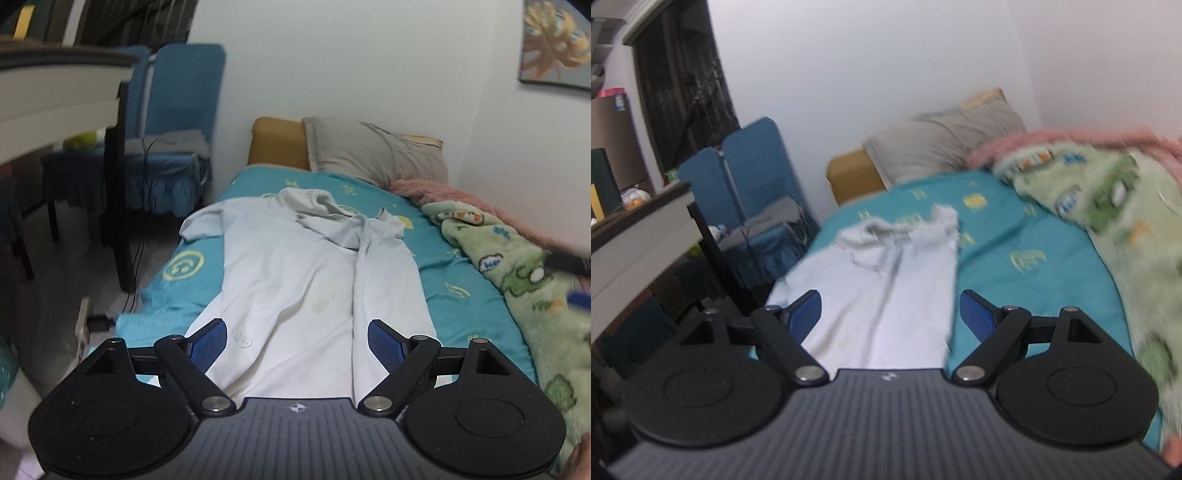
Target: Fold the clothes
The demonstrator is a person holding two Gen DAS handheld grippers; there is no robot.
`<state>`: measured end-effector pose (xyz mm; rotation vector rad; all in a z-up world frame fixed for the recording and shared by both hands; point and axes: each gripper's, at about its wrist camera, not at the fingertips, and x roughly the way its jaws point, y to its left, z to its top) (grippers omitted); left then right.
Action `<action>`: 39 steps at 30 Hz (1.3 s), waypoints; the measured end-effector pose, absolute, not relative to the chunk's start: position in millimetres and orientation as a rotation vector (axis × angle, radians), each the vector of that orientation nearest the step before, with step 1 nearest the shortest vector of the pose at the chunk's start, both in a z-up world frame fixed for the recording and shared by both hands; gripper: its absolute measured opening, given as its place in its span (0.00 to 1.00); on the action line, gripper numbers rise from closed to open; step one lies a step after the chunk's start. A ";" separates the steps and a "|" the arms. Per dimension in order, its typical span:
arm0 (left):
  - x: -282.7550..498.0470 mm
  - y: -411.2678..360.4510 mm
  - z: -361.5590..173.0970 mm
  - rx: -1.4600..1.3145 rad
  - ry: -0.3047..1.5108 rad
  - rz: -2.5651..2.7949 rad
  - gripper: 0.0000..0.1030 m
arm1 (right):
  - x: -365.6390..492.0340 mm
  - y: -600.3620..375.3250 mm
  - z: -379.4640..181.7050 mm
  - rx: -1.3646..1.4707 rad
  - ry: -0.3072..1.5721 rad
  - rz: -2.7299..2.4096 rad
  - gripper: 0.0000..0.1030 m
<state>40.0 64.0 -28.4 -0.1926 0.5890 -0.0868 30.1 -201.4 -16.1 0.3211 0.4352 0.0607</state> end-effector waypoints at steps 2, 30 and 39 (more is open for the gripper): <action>43.3 73.3 -30.5 -0.245 0.604 -0.073 0.83 | 20.7 -205.0 -20.9 0.343 0.447 0.068 0.81; 306.6 178.8 -118.2 -0.817 0.697 0.125 0.80 | 88.0 -214.7 -66.5 0.467 0.520 0.080 0.81; 398.7 219.1 -158.9 -0.877 0.601 0.258 0.76 | 133.4 -228.1 -106.9 0.641 0.626 0.074 0.81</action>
